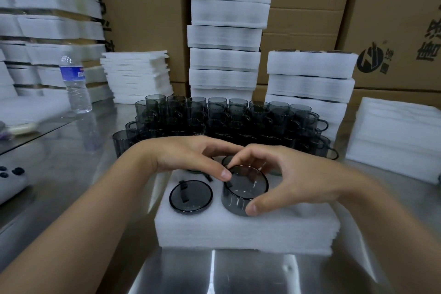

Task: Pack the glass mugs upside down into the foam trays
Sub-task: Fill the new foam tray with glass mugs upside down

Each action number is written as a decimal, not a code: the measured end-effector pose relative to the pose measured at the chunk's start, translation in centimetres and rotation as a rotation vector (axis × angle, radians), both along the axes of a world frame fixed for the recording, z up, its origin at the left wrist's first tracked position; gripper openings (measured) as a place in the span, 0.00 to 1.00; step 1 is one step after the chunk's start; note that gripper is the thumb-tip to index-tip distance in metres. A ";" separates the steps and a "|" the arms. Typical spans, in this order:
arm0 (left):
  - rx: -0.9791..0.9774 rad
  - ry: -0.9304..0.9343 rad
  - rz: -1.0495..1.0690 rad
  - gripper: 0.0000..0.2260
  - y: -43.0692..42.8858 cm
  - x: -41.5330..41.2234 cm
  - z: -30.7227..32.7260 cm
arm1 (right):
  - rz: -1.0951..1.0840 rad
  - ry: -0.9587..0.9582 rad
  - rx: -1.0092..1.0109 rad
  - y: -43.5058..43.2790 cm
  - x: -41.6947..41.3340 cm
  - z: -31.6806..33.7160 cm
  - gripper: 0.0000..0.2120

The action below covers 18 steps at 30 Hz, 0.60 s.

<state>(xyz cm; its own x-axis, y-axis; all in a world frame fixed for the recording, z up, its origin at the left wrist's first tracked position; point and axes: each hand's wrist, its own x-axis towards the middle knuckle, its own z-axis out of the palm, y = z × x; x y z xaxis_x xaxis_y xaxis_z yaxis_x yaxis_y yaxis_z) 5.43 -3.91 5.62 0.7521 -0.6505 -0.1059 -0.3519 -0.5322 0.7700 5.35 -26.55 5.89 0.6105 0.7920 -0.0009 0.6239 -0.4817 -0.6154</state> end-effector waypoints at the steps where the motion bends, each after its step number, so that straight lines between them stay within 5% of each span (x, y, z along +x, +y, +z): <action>1: 0.002 -0.001 0.001 0.30 0.0 0.0 0.0 | 0.000 0.001 -0.002 0.0 0.0 0.0 0.26; 5: 0.037 -0.034 -0.009 0.31 0.0 0.1 0.1 | -0.106 -0.049 0.179 0.6 0.5 -0.5 0.24; 8: 0.143 -0.078 0.137 0.43 0.4 0.2 0.1 | -0.276 -0.125 0.296 1.0 1.2 -1.2 0.30; 13: 0.316 -0.076 0.229 0.51 0.6 0.0 0.2 | -0.332 -0.112 -0.005 0.7 2.0 -2.1 0.51; 18: 0.357 -0.034 0.227 0.49 0.5 0.0 0.4 | -0.342 -0.085 -0.062 0.7 2.1 -2.2 0.51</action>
<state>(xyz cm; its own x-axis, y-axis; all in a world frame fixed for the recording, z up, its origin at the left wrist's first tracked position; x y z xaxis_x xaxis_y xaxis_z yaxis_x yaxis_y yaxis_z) 5.44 -3.44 5.98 0.8789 -0.3952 -0.2672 -0.2171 -0.8301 0.5136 7.45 -25.86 3.74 0.8401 0.5421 0.0197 0.4681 -0.7062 -0.5312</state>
